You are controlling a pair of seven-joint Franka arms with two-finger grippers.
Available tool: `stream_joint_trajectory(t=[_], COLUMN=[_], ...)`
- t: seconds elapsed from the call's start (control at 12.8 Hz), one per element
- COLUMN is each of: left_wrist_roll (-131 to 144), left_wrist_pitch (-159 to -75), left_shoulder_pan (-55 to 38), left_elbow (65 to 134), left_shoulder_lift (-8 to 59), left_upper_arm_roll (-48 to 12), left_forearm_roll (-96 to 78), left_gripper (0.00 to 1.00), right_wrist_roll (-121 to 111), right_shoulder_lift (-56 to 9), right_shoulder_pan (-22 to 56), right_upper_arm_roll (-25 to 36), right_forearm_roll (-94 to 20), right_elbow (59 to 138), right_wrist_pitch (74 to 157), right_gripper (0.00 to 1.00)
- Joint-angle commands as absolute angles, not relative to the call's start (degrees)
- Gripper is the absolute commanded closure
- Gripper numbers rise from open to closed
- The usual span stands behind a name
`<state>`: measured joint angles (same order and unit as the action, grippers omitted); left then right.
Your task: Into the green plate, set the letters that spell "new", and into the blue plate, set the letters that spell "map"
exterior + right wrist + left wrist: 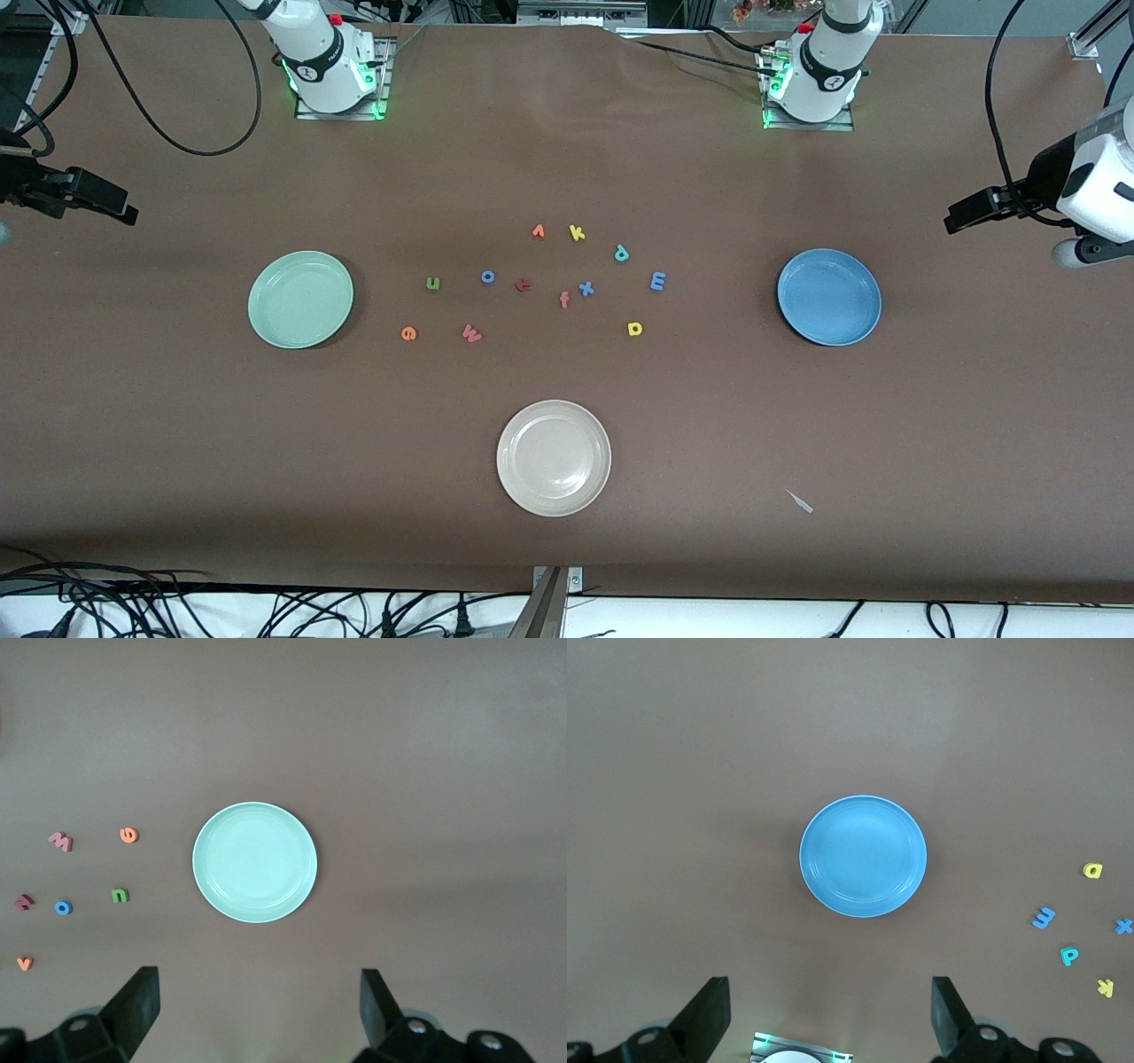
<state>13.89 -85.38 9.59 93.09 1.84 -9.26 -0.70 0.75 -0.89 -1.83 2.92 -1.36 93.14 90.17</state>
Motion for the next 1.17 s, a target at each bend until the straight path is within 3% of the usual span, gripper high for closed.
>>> stream_joint_trajectory(t=[0.0,1.1], left_wrist_roll=[12.83,12.83], left_wrist_pitch=[-85.08,-84.2], left_shoulder_pan=[9.67,9.67], left_elbow=[94.31,94.22], left_shoulder_lift=[0.44,0.79], left_upper_arm_roll=[-9.32,-9.32], left_forearm_roll=[0.53,0.0], left_gripper=[0.0,0.0], right_wrist_roll=[0.26,-0.09], right_shoulder_lift=[-0.88,-0.79], right_shoulder_pan=[-2.55,-2.55], right_upper_arm_roll=[2.2,2.2], right_forearm_roll=[-0.79,-0.79], right_elbow=[92.81,92.81], right_wrist_pitch=[90.18,89.82], right_gripper=[0.0,0.0])
